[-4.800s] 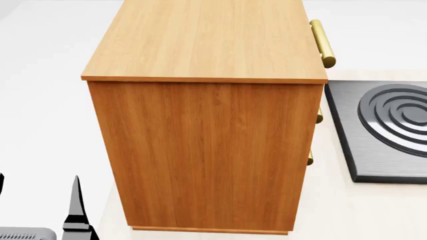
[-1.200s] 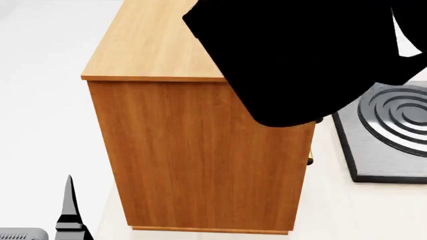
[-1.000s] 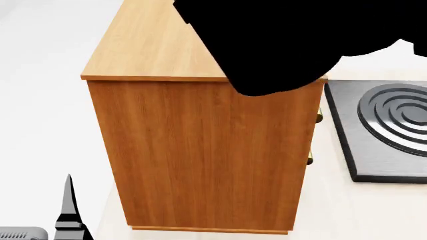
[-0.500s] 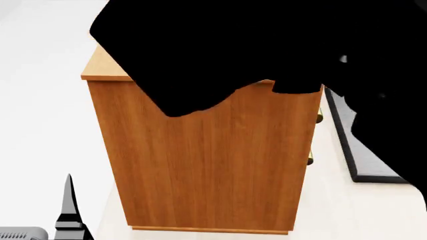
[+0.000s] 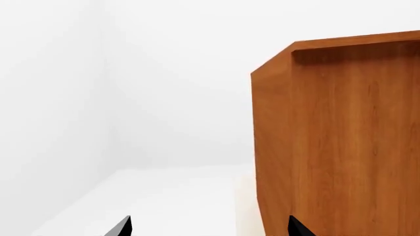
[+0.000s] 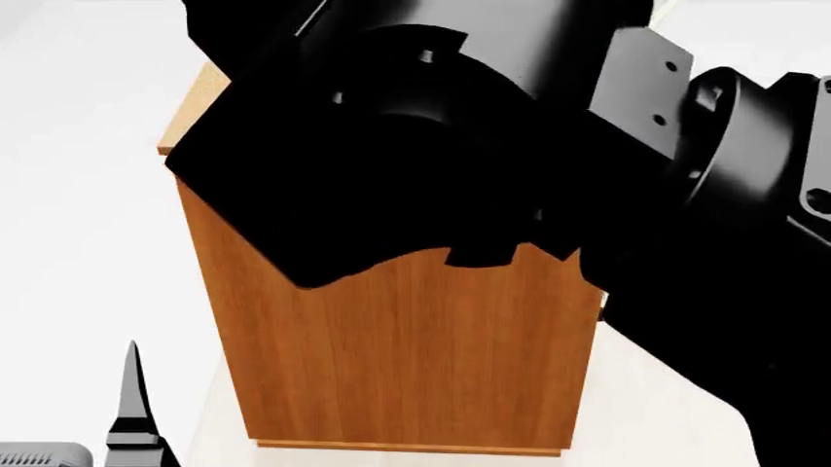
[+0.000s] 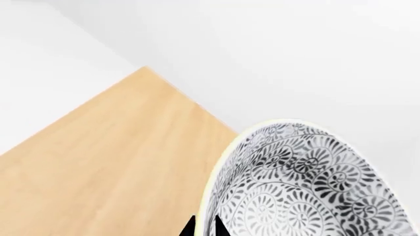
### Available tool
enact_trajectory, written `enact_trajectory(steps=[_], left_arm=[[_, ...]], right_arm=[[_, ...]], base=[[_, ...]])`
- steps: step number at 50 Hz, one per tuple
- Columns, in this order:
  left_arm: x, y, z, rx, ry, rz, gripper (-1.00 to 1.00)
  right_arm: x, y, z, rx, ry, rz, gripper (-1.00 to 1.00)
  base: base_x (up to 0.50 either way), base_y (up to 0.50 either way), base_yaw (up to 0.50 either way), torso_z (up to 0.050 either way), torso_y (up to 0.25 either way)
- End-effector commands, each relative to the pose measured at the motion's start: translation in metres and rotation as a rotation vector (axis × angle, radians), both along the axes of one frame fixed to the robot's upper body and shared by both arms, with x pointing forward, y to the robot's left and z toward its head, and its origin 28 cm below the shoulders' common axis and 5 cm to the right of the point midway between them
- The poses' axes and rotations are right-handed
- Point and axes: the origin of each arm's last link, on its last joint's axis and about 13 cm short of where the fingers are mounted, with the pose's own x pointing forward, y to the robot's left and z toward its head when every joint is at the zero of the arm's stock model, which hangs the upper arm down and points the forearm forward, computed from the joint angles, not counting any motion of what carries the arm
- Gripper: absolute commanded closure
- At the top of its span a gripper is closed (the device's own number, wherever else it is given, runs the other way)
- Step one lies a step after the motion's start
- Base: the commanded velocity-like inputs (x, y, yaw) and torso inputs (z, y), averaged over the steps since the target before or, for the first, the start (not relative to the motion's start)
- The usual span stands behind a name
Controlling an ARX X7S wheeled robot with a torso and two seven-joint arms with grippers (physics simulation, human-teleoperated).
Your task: Put the bowl on the top of the cabinet.
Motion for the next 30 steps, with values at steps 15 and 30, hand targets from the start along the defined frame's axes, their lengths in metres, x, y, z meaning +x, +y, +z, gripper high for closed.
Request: enact_trajectory(steps=[15,30], left_arm=[[0.003,0.001,-0.004,-0.001,0.013,0.004,-1.0],[0.002,0.0,-0.005,-0.004,0.014,-0.008,-1.0]], right_arm=[[0.027,0.01,-0.037,-0.009,0.028,0.019,1.0],[0.046,0.01,-0.04,-0.012,0.028,-0.033,1.0]], base=[[0.0,0.0,0.0,0.0,0.001],[0.0,0.0,0.0,0.0,0.0]])
